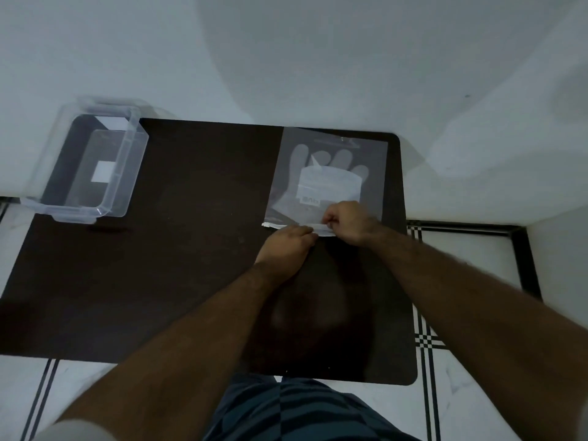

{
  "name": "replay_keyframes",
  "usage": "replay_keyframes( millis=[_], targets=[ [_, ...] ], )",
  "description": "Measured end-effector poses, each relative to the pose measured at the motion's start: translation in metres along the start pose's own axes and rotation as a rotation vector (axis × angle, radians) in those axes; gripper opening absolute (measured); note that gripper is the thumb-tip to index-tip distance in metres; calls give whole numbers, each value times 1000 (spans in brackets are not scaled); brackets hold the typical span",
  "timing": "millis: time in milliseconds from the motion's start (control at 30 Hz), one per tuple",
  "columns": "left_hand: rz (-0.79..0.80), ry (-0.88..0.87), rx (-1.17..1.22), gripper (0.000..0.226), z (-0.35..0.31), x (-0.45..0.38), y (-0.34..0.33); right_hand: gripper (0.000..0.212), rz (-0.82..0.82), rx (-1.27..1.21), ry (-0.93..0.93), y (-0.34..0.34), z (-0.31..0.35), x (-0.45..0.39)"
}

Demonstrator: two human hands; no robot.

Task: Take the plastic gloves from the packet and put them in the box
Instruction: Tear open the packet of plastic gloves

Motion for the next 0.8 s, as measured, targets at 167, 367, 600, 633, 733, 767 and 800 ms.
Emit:
replay_keyframes(
  millis=[167, 367, 600, 633, 733, 767, 800],
  targets=[
    [41, 77, 2, 40, -8, -1, -8, 14, -192, -84, 0, 7, 2, 8],
    [93, 108, -56, 43, -11, -2, -11, 13, -408, -198, 29, 16, 1, 8],
    [126, 136, -179, 34, -21, -28, -7, 18, -444, -192, 64, 13, 1, 9],
    [131, 128, -194, 28, -22, -32, -7, 18, -445, -191, 67, 12, 1, 9],
    [136, 74, -212, 19, -21, -40, -10, 18, -457, -188, 58, 10, -1, 7],
    [139, 42, -212, 20, -20, -41, -11, 18, -460, -186, 50, 10, -2, 6],
    [147, 9, -216, 22, -19, -43, -13, 17, -464, -185, 47, 10, -2, 6]
  ],
)
Point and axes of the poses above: each hand's wrist, its own x-axis away from the middle knuckle, its own y-axis out of the back of the hand, z = x × y, the point moved 1 cm from there along -x, towards the middle knuckle, and after that the axes turned 14 degrees about -z, right-handed, at the moved point
